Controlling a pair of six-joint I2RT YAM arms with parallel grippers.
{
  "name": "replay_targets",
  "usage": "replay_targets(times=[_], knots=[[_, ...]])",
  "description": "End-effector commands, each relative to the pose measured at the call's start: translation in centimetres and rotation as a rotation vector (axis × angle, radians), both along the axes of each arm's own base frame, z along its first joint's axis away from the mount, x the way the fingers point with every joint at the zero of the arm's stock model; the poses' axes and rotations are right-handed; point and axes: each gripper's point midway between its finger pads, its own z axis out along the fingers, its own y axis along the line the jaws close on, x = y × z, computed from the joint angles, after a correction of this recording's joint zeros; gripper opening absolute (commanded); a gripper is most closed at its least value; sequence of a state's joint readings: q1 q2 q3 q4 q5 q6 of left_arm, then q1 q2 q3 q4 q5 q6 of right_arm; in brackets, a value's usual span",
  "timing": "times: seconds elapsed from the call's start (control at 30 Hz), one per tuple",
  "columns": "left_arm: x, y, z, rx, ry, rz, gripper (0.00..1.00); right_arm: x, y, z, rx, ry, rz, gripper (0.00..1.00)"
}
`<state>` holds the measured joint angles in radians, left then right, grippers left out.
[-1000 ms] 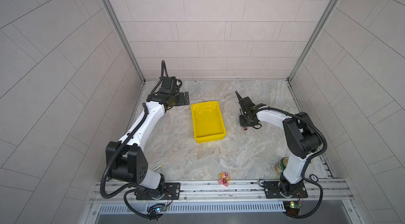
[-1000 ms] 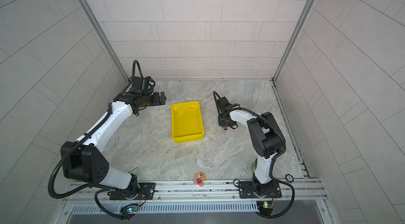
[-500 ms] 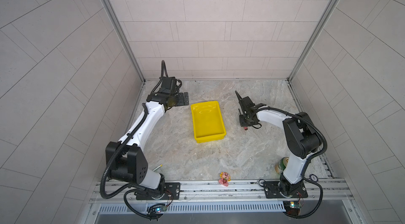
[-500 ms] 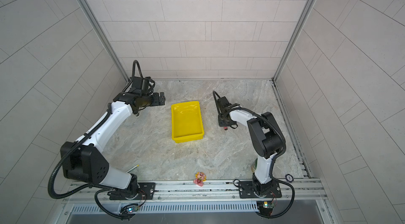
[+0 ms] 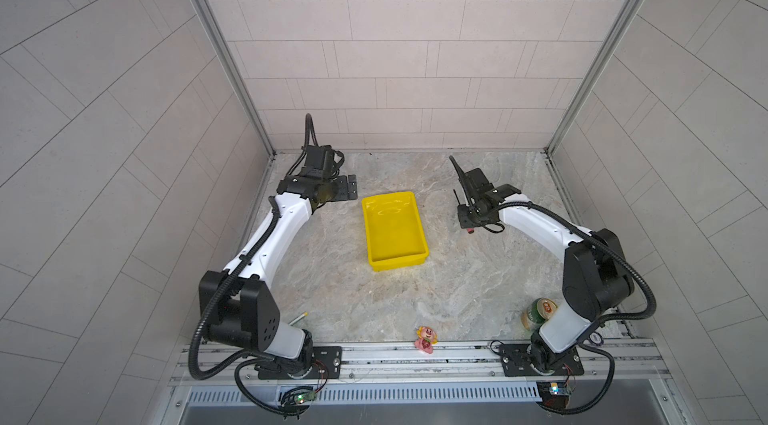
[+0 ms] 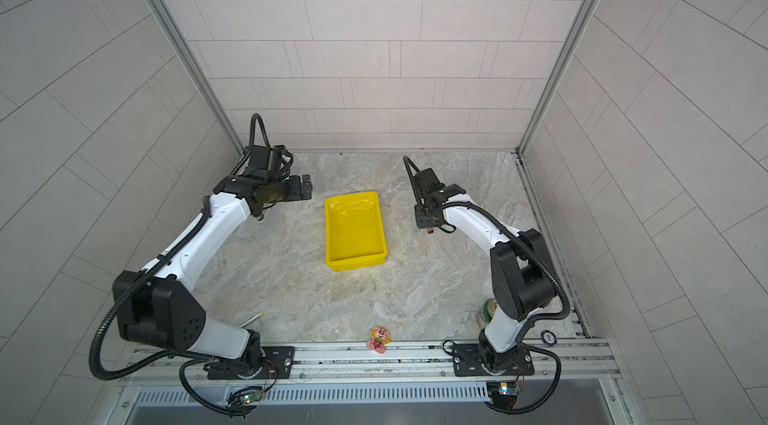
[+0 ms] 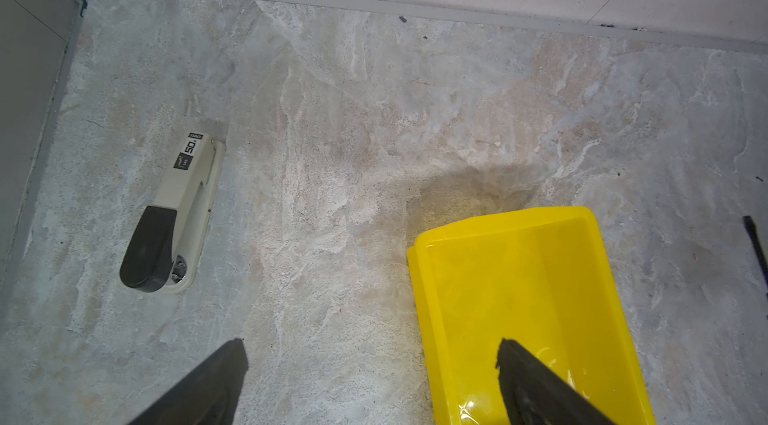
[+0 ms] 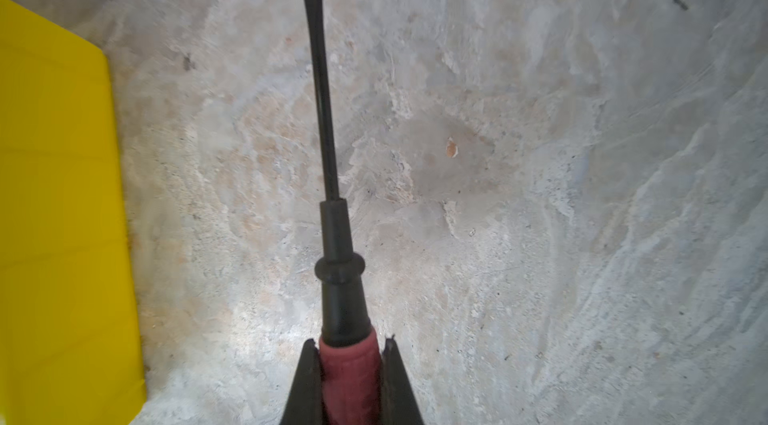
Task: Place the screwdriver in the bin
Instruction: 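Carry the screwdriver with the right gripper over the yellow bin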
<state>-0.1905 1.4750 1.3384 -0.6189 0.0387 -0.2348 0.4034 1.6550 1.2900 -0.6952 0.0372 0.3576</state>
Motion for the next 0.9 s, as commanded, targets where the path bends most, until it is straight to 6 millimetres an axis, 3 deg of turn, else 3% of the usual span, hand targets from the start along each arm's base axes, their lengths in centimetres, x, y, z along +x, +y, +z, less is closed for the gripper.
replay_targets(times=[0.0, 0.33, 0.53, 0.7, 0.87], knots=[[-0.7, 0.6, 1.1, 0.027, -0.029, 0.011, 1.0, -1.6, 1.2, 1.9, -0.046, 0.008, 0.065, 0.04], [-1.3, 2.2, 2.8, 0.087, -0.074, 0.06, 1.0, -2.0, 11.5, 5.5, -0.004, -0.104, 0.238, 0.05], [-1.6, 4.0, 4.2, 0.109, -0.143, 0.121, 1.0, -1.3, 17.0, 4.7, -0.014, -0.097, 0.315, 0.05], [-1.2, 6.5, 3.8, 0.07, -0.124, 0.188, 1.0, -0.4, 19.4, 2.5, 0.005, -0.09, 0.304, 0.06], [-0.6, 7.9, 3.3, -0.033, -0.114, 0.225, 1.0, -0.1, 19.7, 0.2, -0.026, -0.05, 0.312, 0.06]])
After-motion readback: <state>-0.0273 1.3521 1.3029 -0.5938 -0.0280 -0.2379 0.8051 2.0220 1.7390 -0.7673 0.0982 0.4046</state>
